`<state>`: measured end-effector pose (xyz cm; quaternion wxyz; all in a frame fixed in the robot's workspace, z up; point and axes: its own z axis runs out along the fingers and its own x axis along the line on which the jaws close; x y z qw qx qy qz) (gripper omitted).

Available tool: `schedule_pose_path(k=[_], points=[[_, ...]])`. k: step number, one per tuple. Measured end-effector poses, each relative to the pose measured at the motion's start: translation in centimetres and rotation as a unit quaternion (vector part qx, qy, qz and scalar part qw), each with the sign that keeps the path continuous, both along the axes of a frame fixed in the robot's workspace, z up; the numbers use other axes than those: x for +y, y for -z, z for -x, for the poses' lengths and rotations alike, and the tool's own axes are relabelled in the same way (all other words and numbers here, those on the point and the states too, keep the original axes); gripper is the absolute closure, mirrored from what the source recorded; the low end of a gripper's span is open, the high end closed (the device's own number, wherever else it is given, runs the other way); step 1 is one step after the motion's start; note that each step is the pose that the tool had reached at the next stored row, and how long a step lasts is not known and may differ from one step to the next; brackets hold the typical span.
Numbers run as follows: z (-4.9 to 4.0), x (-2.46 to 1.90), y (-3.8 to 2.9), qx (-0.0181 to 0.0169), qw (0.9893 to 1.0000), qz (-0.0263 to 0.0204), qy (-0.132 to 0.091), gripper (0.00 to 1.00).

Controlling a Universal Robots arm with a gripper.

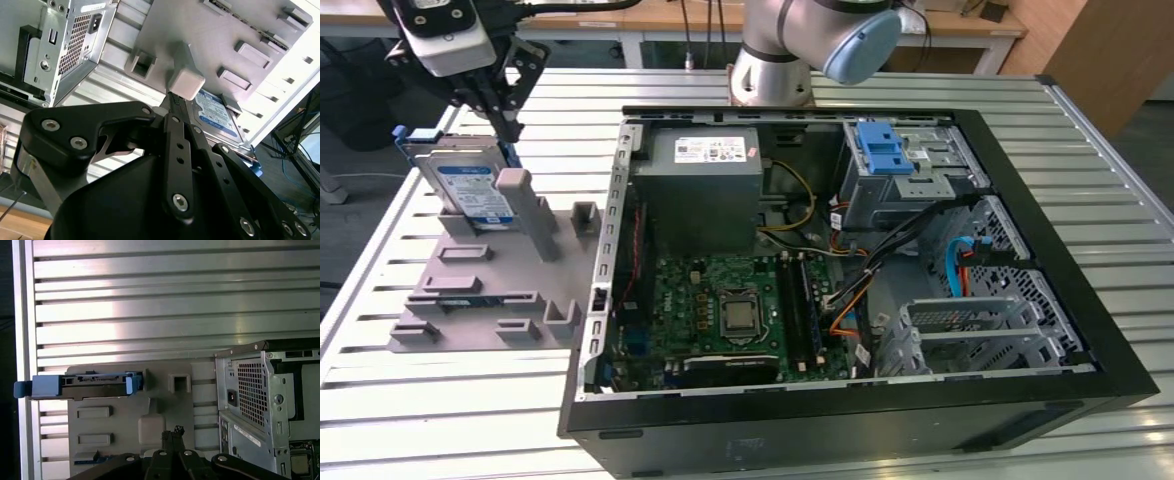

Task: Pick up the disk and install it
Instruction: 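Reach for the disk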

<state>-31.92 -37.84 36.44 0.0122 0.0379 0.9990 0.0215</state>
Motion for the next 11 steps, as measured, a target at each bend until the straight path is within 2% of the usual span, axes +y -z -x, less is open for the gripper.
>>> schedule_pose_path(k=[6,11], points=[[0.08,0.00,0.01,0.0000,1.0000,0.0000,0.000,0.89],[0.49,0.04,0.02,0.0000,1.0000,0.0000,0.000,0.89]])
